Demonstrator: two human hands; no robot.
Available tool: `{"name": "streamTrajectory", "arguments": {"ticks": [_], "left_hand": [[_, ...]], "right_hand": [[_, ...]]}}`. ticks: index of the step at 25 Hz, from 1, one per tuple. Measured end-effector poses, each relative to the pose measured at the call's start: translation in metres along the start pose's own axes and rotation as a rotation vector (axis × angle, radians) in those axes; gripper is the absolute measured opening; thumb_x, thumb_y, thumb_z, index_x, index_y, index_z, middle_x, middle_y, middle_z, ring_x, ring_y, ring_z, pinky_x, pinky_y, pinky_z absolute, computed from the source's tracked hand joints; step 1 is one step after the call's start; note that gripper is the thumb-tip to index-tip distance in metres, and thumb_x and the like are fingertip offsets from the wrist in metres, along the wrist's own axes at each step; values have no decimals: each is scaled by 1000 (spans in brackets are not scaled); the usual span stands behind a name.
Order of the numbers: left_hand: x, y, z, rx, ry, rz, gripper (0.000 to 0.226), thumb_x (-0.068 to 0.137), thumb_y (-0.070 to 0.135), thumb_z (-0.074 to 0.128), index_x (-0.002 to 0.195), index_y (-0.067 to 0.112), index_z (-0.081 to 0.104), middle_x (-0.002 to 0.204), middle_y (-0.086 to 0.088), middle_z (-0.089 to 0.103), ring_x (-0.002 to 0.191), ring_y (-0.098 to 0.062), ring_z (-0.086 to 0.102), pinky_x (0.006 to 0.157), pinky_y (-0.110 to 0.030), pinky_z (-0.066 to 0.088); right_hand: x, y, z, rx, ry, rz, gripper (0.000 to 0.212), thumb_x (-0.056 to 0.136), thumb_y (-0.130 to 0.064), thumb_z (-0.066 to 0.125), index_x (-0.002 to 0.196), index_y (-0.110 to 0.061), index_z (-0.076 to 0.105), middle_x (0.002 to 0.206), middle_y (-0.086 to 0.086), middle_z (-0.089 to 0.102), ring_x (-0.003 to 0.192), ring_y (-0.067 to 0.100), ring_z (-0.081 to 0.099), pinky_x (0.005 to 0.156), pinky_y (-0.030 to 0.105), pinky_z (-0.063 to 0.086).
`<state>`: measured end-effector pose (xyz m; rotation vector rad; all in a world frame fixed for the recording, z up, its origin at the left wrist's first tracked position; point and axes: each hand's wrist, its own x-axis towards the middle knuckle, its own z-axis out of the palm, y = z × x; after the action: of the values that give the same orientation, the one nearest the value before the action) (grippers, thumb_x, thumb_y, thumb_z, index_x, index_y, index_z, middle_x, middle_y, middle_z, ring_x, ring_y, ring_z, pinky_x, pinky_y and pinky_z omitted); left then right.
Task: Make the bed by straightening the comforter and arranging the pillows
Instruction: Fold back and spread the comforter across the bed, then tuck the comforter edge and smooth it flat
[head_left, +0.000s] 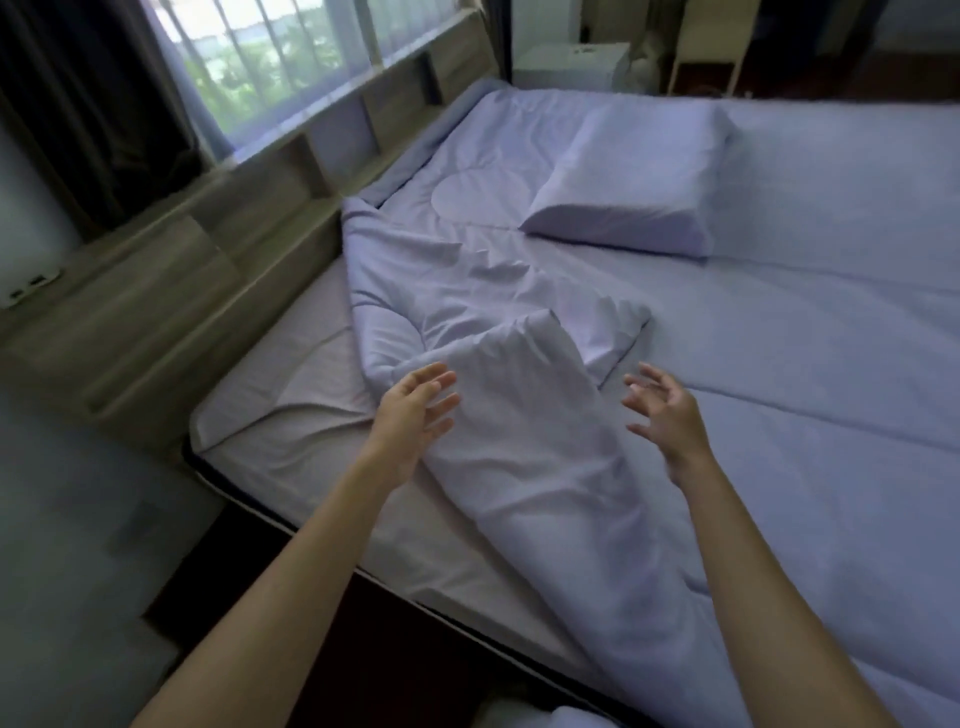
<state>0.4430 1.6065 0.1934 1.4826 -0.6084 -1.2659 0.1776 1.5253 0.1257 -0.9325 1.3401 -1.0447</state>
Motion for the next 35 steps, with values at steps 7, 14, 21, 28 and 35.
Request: {"name": "streamTrajectory", "arguments": {"ticks": [7, 14, 21, 28, 35], "left_hand": [[99, 38, 48, 226, -180, -85, 20, 98, 14, 48, 115, 21, 56, 113, 4, 65, 96, -14, 63, 84, -29, 46], [160, 34, 121, 553, -376, 173, 26, 96, 7, 46, 119, 11, 57, 117, -8, 65, 76, -12, 61, 69, -27, 48], [190, -1, 115, 1369, -699, 294, 64, 87, 42, 63, 139, 12, 41, 137, -13, 51, 119, -29, 54, 97, -28, 44], [200, -71, 76, 1700, -883, 435, 67, 87, 24, 58, 145, 8, 29, 135, -28, 50, 124, -40, 49, 100, -37, 42], [185, -12, 10, 1064, -415, 281, 48, 66, 49, 62, 103, 18, 65, 100, -10, 71, 95, -32, 67, 84, -40, 54]], "right_hand": [[44, 44, 18, 222, 188, 200, 35, 99, -27, 43, 130, -13, 50, 132, 6, 56, 113, 20, 53, 83, 28, 42], [14, 63, 45, -234, -95, 155, 58, 89, -31, 64, 140, -18, 39, 125, -2, 51, 109, 12, 51, 83, 19, 41], [-74, 66, 84, -304, -182, 88, 41, 82, -10, 72, 117, -28, 61, 112, -9, 66, 104, 0, 59, 91, 13, 44], [-142, 101, 113, -498, -27, 169, 39, 85, -12, 69, 123, -17, 60, 110, -12, 60, 97, -11, 55, 79, 0, 37], [-153, 95, 146, -491, 2, 181, 39, 85, -22, 69, 123, -23, 61, 118, -9, 64, 108, 5, 56, 85, 12, 42]]}}
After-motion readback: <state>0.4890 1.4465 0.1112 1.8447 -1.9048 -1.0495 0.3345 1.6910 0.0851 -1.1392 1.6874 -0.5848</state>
